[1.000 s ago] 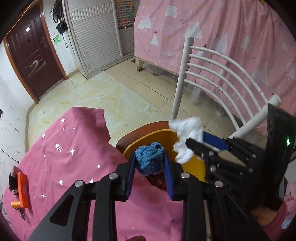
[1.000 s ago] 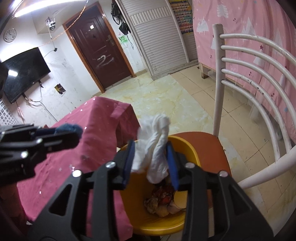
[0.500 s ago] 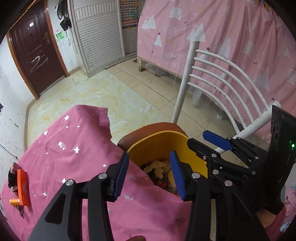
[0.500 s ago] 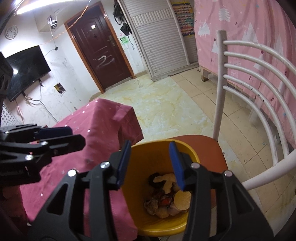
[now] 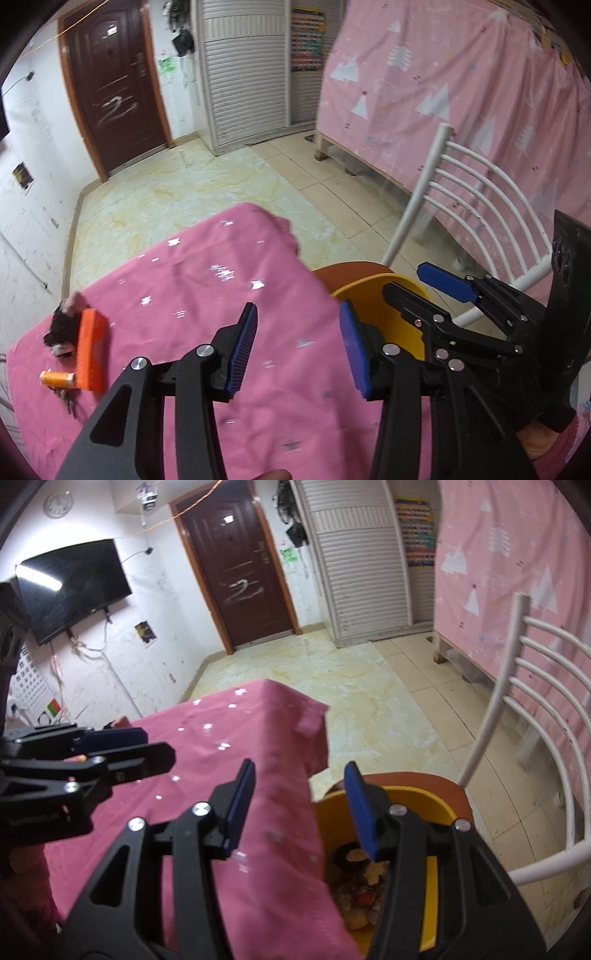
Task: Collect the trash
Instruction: 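Move both open tools back over the table toward the remaining items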
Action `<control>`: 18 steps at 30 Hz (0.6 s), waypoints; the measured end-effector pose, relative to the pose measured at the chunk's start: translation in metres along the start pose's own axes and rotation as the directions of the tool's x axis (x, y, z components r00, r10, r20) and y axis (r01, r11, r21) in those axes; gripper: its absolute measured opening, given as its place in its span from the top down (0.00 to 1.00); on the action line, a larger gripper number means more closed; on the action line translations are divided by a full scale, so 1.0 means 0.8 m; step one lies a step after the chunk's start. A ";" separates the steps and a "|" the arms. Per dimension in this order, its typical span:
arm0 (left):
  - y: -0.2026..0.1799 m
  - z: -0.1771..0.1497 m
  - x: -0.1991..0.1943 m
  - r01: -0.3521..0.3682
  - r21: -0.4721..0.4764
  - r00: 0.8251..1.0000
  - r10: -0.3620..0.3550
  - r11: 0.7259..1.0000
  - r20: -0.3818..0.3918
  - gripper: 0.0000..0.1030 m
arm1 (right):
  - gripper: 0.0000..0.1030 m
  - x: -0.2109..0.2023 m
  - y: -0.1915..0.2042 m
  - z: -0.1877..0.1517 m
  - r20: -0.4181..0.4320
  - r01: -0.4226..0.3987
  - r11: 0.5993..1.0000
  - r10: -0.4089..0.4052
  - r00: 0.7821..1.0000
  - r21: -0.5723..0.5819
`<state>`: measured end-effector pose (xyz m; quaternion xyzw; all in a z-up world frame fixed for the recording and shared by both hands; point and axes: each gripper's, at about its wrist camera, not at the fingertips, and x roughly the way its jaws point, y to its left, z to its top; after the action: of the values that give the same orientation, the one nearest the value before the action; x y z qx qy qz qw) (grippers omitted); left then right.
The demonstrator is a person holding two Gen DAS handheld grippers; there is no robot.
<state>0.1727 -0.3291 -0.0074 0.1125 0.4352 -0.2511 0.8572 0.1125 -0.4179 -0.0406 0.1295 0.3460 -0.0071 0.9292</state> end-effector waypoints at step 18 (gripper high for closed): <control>0.169 -0.031 -0.027 -0.081 -0.181 0.996 0.088 0.980 0.028 0.63 | 0.47 0.056 0.142 0.027 -0.067 -0.089 0.981 0.079 0.995 -0.174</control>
<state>0.2164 -0.1970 -0.0079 0.0485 0.4356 -0.1762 0.8814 0.1724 -0.3099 -0.0272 0.0613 0.3669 0.0667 0.9258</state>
